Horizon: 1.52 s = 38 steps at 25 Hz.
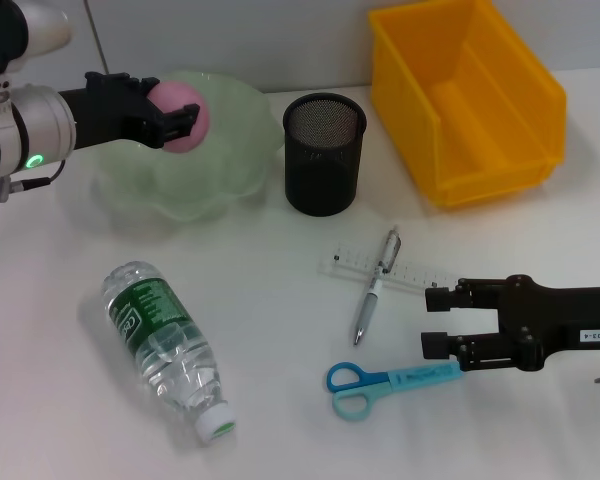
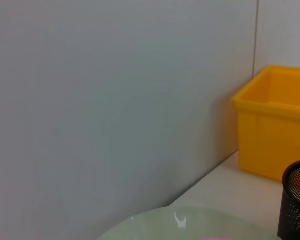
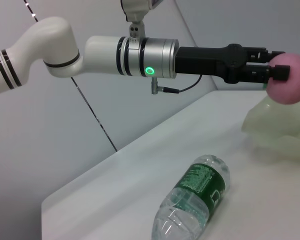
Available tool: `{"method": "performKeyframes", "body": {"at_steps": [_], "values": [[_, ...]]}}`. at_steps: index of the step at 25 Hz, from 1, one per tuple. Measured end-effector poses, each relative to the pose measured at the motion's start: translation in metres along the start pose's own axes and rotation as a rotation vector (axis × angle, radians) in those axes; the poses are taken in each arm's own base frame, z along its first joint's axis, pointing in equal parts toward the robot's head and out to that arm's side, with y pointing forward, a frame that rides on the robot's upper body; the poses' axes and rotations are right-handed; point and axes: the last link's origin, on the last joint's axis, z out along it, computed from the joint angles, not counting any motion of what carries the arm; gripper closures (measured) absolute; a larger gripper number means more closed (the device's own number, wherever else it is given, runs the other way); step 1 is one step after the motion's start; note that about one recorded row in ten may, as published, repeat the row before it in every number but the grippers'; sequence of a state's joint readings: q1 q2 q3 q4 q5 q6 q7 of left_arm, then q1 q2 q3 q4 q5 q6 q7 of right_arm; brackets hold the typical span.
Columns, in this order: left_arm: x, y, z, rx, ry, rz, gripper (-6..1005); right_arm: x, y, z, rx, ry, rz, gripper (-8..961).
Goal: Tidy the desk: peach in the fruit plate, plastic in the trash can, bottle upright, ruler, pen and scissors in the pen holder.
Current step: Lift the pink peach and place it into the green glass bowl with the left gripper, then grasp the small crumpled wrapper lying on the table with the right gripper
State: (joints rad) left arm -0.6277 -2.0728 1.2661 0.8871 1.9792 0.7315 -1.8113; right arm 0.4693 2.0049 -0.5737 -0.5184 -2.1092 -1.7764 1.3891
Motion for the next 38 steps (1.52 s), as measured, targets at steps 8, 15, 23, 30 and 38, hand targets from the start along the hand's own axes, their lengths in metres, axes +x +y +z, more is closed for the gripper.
{"method": "performKeyframes", "body": {"at_steps": [8,15,23,30,38], "values": [[0.002,-0.001,-0.001,0.009,0.012,-0.009,348,0.001,0.0,-0.001,0.002,0.0,0.003,191],[0.022,0.01,-0.04,-0.215,0.187,-0.14,132,-0.007,-0.004,-0.007,0.039,-0.045,0.001,191],[-0.012,0.044,-0.095,-0.588,0.289,-0.161,136,-0.061,-0.003,-0.033,0.063,0.0,-0.023,191],[-0.066,0.077,-0.093,-0.705,0.299,-0.184,136,-0.123,0.011,-0.041,0.158,0.511,-0.068,192],[-0.071,0.079,-0.093,-0.698,0.298,-0.192,137,-0.133,0.001,-0.019,0.266,0.889,-0.083,192]]}}
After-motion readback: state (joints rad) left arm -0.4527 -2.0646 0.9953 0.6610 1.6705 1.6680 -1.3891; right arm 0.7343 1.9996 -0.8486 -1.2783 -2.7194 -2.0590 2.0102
